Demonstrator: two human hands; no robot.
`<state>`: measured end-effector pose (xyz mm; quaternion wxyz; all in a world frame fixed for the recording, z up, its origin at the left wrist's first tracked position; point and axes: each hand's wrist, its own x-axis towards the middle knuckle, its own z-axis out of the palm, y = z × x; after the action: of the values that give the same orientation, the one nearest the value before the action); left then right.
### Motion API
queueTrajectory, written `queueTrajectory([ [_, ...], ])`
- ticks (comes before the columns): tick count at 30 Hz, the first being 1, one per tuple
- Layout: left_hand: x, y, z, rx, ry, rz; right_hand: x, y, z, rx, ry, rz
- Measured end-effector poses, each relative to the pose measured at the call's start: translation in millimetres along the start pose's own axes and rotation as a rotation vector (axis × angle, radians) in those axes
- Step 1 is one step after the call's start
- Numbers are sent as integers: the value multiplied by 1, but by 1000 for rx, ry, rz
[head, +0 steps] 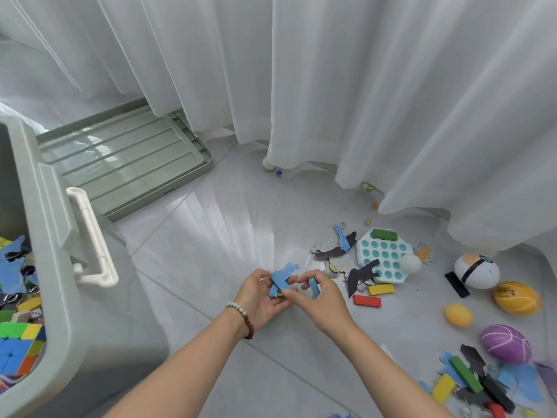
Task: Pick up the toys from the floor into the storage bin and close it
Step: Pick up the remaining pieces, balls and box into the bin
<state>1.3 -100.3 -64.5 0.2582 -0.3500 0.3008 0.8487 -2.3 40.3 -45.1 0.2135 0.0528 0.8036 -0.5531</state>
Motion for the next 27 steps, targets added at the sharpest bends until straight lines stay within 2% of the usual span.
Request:
queueTrajectory([
  [3,4,-9,10,19,11,1,-3,-11,-13,47,-5,-50],
  [7,8,-19,23,52,0,-24,-3,-19,-28,121,-115,-75],
  [10,7,-22,32,78,52,-15,-1,-9,-55,137,97,-116],
  [12,7,-24,32,119,96,8,0,11,-71,61,214,-43],
  [16,6,-28,27,214,127,28,-6,59,-67,-215,107,169],
  [21,5,-39,20,199,179,34,-20,72,-44,-420,177,117],
  [23,6,-43,18,156,190,16,-19,71,-43,-332,212,157],
  [25,7,-46,19,112,173,-7,-16,63,-46,-56,251,194],
  [27,8,-49,23,95,126,-33,-16,51,-49,163,190,164],
])
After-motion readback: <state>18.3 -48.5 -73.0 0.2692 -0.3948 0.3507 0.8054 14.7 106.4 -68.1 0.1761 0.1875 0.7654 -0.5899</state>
